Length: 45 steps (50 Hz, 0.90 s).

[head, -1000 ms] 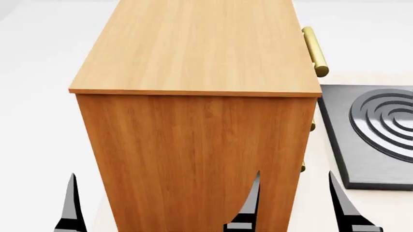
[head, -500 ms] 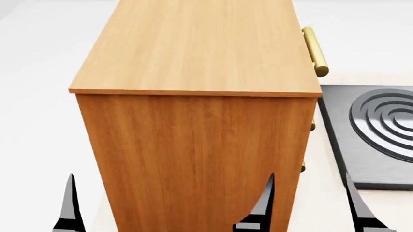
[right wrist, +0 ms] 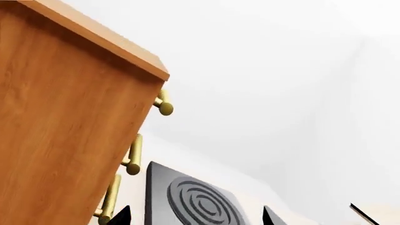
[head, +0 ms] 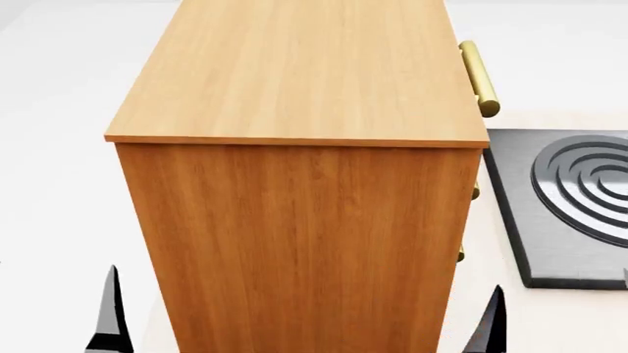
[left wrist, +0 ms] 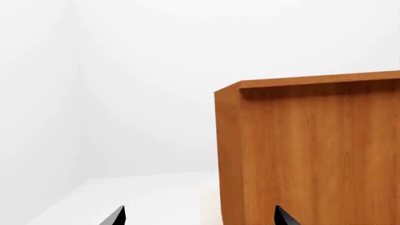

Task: Put the bowl on the top of the cabinet.

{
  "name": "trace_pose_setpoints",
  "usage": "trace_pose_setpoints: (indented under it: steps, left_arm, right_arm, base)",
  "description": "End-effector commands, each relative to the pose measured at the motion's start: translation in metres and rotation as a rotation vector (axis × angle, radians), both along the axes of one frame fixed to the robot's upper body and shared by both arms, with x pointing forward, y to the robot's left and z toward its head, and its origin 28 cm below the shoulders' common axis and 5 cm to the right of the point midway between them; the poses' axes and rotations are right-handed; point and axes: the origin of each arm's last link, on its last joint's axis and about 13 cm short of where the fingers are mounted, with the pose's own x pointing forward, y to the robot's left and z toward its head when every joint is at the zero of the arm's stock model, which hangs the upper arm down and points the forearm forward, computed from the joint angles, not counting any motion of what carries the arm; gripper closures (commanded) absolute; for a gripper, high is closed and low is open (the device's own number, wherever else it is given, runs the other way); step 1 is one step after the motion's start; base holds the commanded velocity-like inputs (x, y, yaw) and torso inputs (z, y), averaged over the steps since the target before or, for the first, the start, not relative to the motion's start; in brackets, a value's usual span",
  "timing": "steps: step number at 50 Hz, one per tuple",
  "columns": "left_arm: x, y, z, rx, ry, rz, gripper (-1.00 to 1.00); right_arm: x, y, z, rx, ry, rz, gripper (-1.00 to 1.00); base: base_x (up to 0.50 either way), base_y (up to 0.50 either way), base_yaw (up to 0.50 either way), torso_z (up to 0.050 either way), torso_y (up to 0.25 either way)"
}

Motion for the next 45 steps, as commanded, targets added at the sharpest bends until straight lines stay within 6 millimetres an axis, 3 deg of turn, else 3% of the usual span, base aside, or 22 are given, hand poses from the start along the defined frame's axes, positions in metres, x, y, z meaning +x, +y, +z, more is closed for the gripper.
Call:
trace_pose_setpoints:
  steps: [1,21,45]
  left_arm:
    - [0.0,-0.001,-0.002,0.002,0.002,-0.005,-1.0]
    - [-0.002,-0.003,0.0,0.009,-0.001,-0.004,-1.0]
    - [-0.002,-0.005,-0.001,0.017,-0.001,-0.007,-1.0]
  right_arm:
    - [-0.034,-0.016,0.001,-0.067,0.214,-0.093,-1.0]
    - [-0.066,-0.033,-0.033,-0.124,0.414,-0.145,-1.0]
    - [-0.061,-0.045,-0.06,-0.078,0.496,-0.179,-1.0]
  base:
    - [0.0,0.0,0.0,0.0,0.0]
    - [0.0,0.0,0.0,0.0,0.0]
    - [0.0,0.0,0.0,0.0,0.0]
